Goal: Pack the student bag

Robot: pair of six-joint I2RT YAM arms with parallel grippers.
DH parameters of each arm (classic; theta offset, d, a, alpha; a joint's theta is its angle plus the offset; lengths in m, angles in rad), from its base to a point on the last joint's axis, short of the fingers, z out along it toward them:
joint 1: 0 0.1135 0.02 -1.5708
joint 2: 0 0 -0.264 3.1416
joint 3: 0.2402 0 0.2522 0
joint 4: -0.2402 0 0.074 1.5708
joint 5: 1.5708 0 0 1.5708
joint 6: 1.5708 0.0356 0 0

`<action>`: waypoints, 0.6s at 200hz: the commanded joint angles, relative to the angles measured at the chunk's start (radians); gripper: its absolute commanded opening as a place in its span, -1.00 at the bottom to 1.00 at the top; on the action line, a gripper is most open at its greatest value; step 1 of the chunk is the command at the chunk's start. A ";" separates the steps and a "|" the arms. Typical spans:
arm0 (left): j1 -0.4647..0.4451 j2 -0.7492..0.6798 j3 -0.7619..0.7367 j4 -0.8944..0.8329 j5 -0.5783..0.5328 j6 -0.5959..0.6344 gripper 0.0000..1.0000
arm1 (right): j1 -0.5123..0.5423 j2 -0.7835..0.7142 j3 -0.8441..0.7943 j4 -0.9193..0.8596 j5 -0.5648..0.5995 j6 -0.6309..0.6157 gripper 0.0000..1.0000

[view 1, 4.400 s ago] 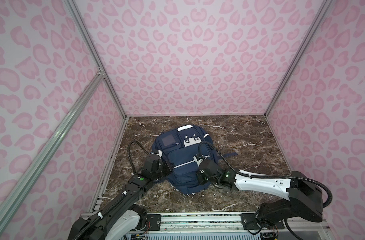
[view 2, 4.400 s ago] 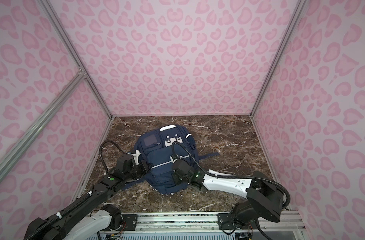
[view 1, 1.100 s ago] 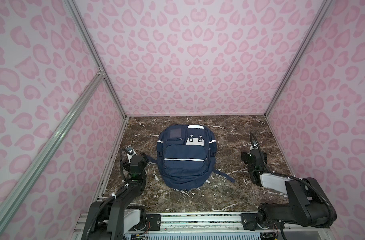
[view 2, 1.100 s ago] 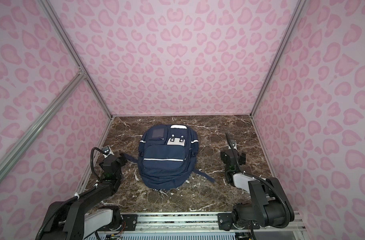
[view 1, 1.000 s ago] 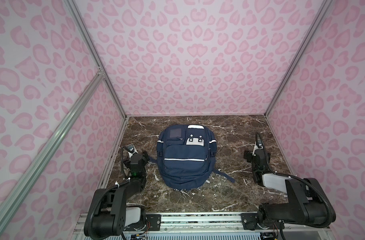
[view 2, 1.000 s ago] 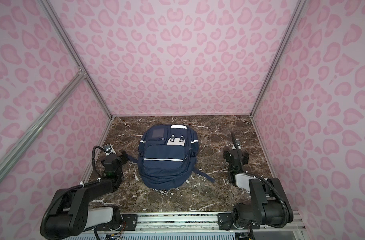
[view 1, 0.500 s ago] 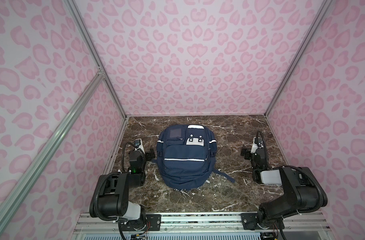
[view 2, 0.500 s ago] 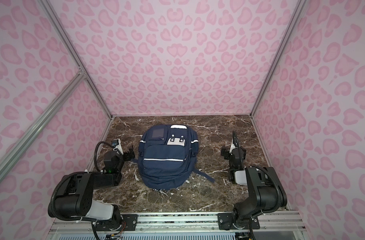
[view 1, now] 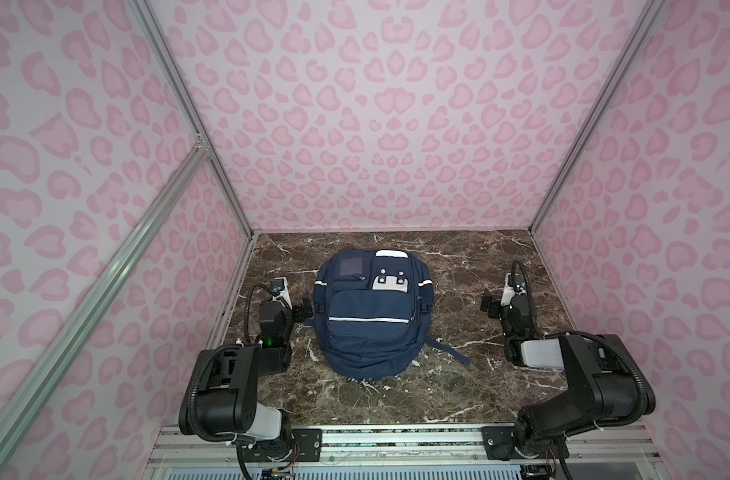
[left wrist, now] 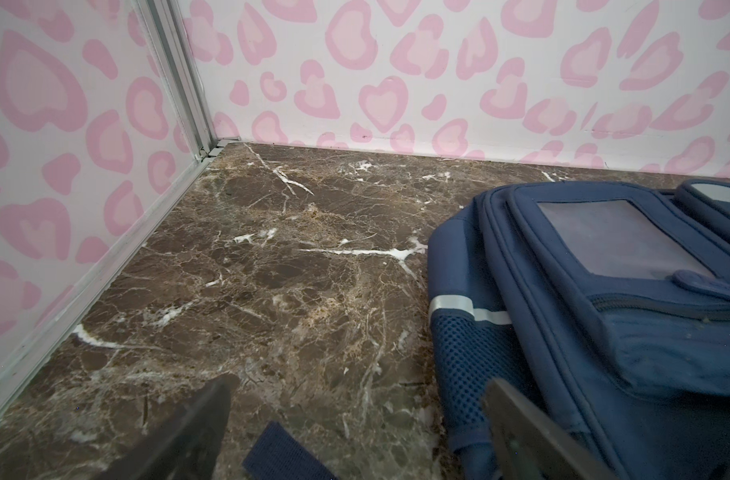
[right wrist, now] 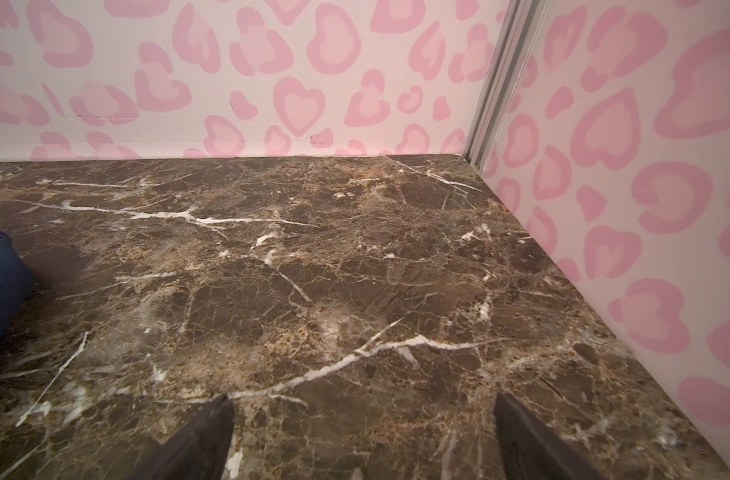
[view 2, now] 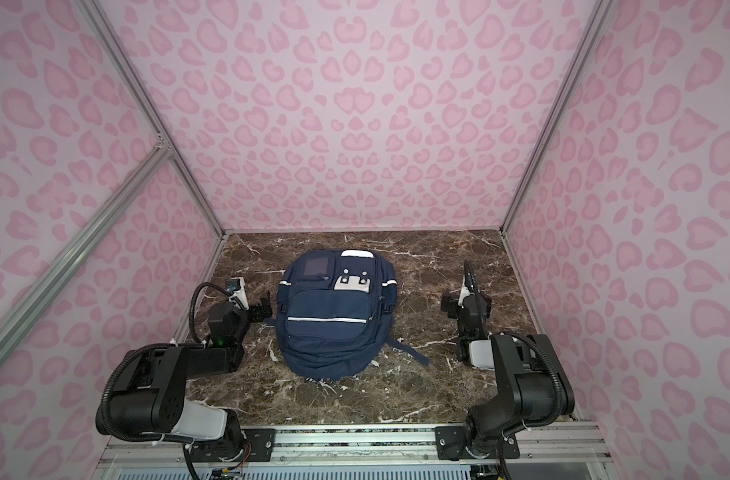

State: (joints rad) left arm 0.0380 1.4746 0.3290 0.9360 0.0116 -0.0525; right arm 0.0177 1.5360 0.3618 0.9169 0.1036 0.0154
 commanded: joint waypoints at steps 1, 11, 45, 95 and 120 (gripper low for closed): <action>0.002 -0.002 0.006 0.027 0.005 0.010 0.96 | 0.008 -0.018 -0.027 0.078 -0.030 -0.025 0.98; 0.001 -0.002 0.005 0.029 0.005 0.010 0.96 | 0.021 -0.107 -0.023 -0.010 -0.063 -0.056 0.99; 0.000 -0.002 0.007 0.027 0.005 0.011 0.96 | 0.058 -0.209 -0.085 -0.016 -0.107 -0.114 1.00; 0.000 -0.002 0.007 0.028 0.005 0.011 0.96 | -0.053 0.014 -0.019 0.064 -0.136 0.014 1.00; 0.001 -0.002 0.006 0.028 0.005 0.011 0.96 | -0.030 0.008 -0.001 0.017 -0.099 0.002 1.00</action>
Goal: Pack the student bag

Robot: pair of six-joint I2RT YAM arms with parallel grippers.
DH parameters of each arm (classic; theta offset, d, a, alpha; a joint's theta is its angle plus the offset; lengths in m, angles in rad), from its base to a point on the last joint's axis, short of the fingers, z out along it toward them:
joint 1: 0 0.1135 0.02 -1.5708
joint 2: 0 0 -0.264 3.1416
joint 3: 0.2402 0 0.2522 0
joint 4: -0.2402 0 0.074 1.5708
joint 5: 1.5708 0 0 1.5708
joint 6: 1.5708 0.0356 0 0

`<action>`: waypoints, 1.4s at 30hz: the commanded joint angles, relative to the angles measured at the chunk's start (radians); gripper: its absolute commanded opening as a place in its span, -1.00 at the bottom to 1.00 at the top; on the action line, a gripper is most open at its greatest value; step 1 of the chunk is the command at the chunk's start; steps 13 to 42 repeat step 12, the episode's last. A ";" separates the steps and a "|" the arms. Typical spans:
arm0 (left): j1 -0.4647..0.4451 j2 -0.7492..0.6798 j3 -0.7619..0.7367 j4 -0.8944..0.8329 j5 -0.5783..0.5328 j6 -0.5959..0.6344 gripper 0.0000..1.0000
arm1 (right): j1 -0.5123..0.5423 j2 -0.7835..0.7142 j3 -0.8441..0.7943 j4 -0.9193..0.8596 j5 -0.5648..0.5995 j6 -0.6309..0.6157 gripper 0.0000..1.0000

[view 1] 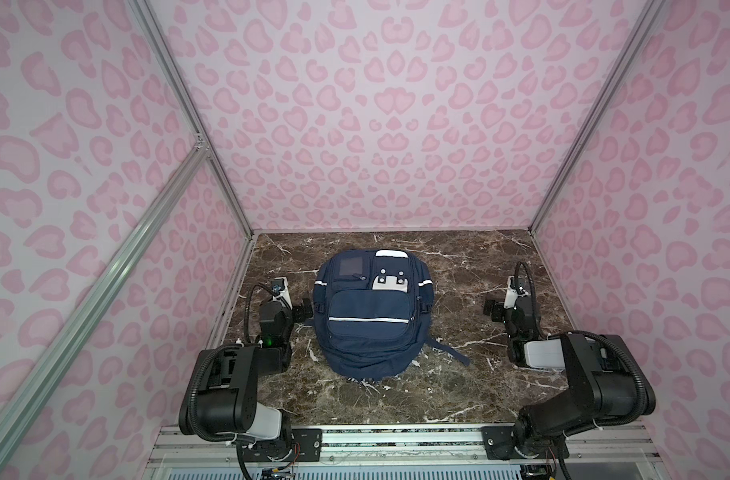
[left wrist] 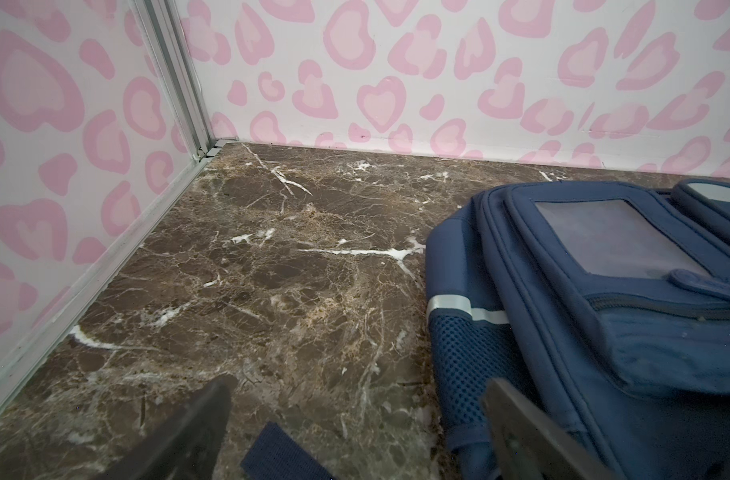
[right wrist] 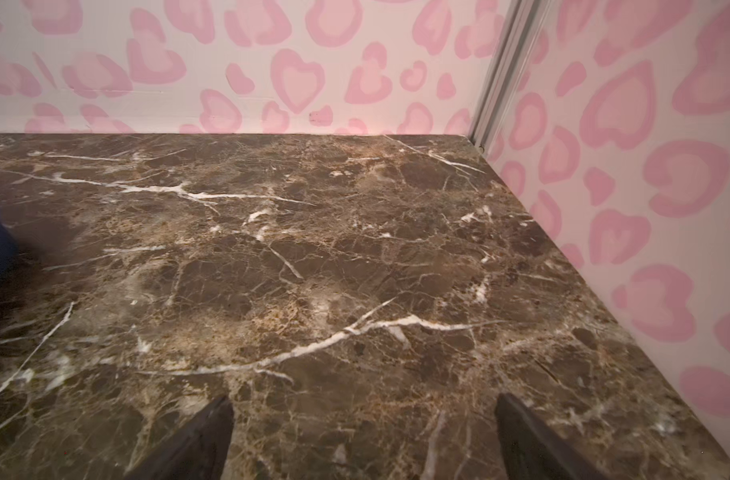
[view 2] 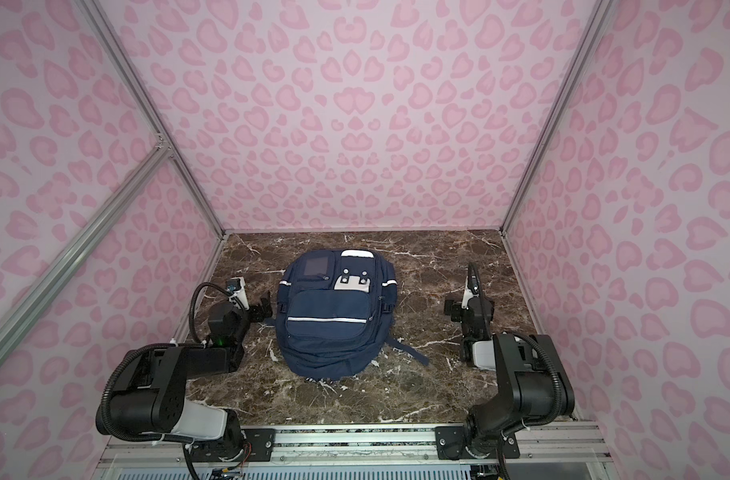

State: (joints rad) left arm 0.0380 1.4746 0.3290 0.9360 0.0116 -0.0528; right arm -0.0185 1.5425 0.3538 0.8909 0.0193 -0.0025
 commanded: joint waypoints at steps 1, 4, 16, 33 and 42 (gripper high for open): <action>0.002 -0.002 0.006 0.028 0.005 0.011 0.96 | 0.006 0.003 0.007 0.045 -0.015 0.019 1.00; 0.001 -0.002 0.007 0.029 0.004 0.011 0.96 | 0.006 -0.001 0.007 0.040 -0.013 0.021 1.00; 0.002 0.007 0.020 0.011 0.003 0.008 0.96 | 0.007 -0.001 0.005 0.043 -0.014 0.019 1.00; 0.002 0.007 0.020 0.011 0.003 0.008 0.96 | 0.007 -0.001 0.005 0.043 -0.014 0.019 1.00; 0.002 0.007 0.020 0.011 0.003 0.008 0.96 | 0.007 -0.001 0.005 0.043 -0.014 0.019 1.00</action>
